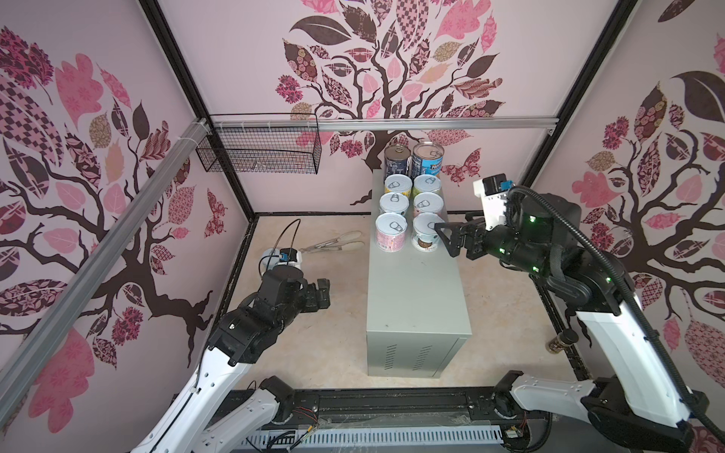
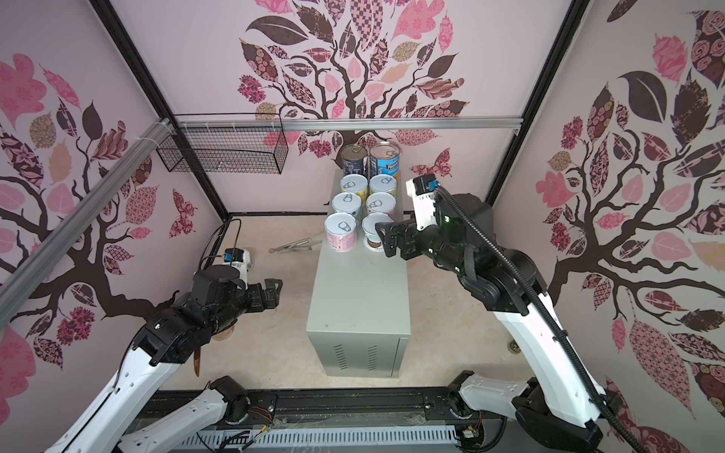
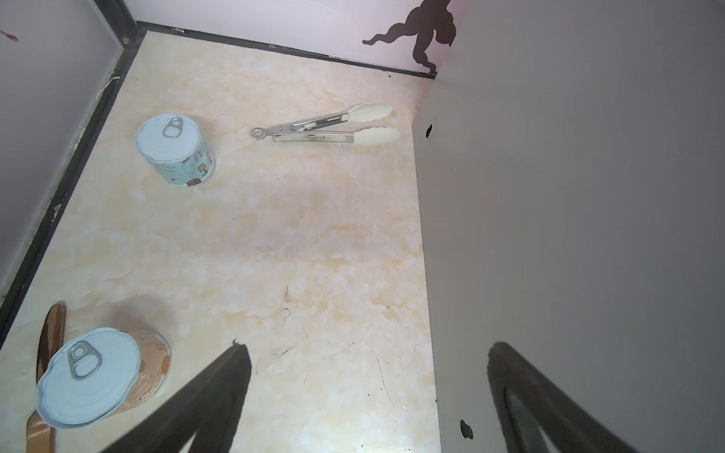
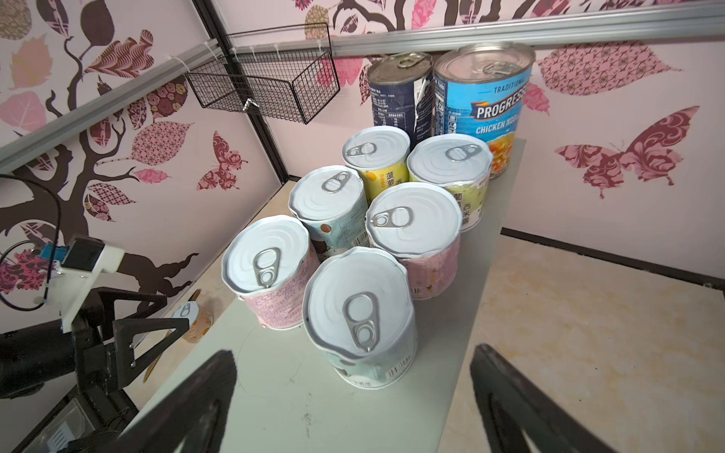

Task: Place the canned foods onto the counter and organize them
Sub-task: 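Lower the light-blue can onto the cabinet top beside the pink can, then open the right gripper and draw it back from the placed can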

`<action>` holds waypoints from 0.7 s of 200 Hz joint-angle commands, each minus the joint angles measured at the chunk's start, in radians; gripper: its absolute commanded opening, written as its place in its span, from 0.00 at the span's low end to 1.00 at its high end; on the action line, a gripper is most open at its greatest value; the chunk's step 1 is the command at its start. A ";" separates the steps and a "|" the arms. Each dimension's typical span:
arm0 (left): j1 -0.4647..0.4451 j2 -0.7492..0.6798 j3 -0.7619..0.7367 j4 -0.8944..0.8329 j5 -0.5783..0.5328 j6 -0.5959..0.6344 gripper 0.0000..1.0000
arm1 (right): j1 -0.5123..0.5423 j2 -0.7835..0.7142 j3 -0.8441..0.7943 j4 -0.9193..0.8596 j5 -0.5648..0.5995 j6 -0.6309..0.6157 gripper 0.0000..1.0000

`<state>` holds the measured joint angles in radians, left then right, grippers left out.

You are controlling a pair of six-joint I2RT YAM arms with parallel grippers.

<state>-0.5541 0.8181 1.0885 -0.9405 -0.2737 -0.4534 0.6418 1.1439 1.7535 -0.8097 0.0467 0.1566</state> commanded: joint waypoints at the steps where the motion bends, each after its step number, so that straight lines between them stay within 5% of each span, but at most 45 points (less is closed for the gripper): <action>1: 0.006 -0.014 0.042 -0.017 -0.014 -0.014 0.98 | 0.004 -0.083 -0.083 0.083 -0.030 -0.026 0.91; 73: 0.006 -0.010 0.031 -0.017 -0.006 -0.025 0.98 | 0.005 -0.170 -0.318 0.171 -0.044 -0.020 0.73; 140: 0.006 -0.013 -0.004 -0.008 -0.019 -0.026 0.98 | 0.004 -0.089 -0.339 0.225 -0.065 -0.021 0.58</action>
<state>-0.5541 0.8120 1.0882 -0.9596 -0.2813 -0.4744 0.6430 1.0355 1.3991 -0.6300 -0.0051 0.1371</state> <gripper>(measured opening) 0.981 0.605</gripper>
